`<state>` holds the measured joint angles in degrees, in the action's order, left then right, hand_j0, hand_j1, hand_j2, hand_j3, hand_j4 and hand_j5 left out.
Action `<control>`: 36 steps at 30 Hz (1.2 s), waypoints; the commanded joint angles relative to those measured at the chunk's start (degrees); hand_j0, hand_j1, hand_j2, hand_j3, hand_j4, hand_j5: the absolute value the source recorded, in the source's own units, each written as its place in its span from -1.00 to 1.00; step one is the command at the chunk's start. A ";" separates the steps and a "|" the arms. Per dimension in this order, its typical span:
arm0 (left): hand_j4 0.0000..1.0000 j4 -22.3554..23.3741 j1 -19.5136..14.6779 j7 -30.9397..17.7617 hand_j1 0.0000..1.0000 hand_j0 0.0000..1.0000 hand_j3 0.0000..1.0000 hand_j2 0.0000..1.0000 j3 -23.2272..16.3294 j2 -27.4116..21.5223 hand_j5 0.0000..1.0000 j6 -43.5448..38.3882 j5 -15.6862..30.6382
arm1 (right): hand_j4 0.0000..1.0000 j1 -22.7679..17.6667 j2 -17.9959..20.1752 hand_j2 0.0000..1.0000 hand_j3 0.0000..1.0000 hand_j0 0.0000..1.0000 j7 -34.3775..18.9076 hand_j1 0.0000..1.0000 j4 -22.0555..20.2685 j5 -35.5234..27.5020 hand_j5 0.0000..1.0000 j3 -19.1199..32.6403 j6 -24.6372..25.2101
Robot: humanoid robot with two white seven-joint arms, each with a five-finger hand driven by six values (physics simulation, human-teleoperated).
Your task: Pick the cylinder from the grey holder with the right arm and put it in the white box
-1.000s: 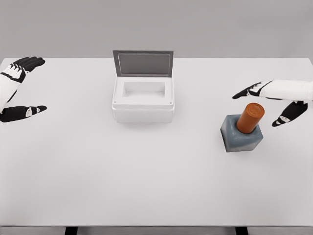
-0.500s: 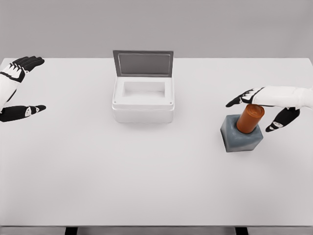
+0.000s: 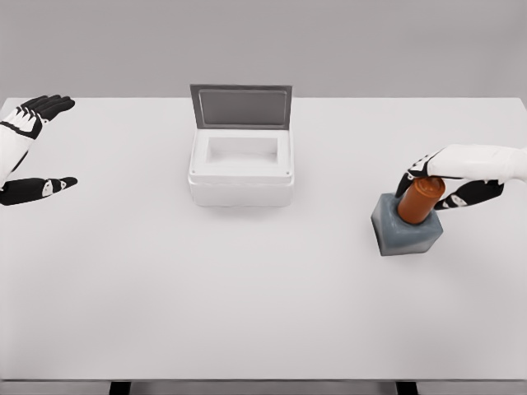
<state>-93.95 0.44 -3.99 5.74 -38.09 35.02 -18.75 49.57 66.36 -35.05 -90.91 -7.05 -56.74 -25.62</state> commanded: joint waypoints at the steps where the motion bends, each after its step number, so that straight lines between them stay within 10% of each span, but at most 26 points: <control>1: 1.00 -0.01 0.00 0.03 1.00 1.00 1.00 1.00 0.06 -0.05 1.00 -0.02 0.29 | 0.04 0.00 -0.01 0.04 0.04 0.04 0.05 0.04 -0.06 -0.07 0.04 0.05 0.04; 6: 1.00 -0.01 0.00 0.03 1.00 1.00 1.00 1.00 -0.02 -0.05 1.00 -0.02 0.38 | -0.35 0.00 -0.09 -0.35 -0.35 -0.35 0.05 -0.35 -0.41 -0.07 -0.35 0.22 -0.31; 16: 1.00 -0.01 -0.09 0.03 1.00 1.00 1.00 1.00 -0.02 -0.05 1.00 -0.02 0.38 | -0.47 0.53 -0.53 -0.47 -0.47 -0.47 0.05 -0.47 -0.50 1.78 -0.47 4.18 -5.50; 36: 1.00 -0.01 -0.09 0.03 1.00 1.00 1.00 1.00 0.06 -0.05 1.00 -0.02 0.38 | -0.47 8.52 -31.29 -0.47 -0.47 -0.47 0.05 -0.47 14.71 12.41 -0.47 7.08 -4.53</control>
<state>-93.94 0.35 -3.99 5.78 -38.09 35.02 -18.74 58.27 38.23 -35.06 -78.00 4.25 -49.70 -30.36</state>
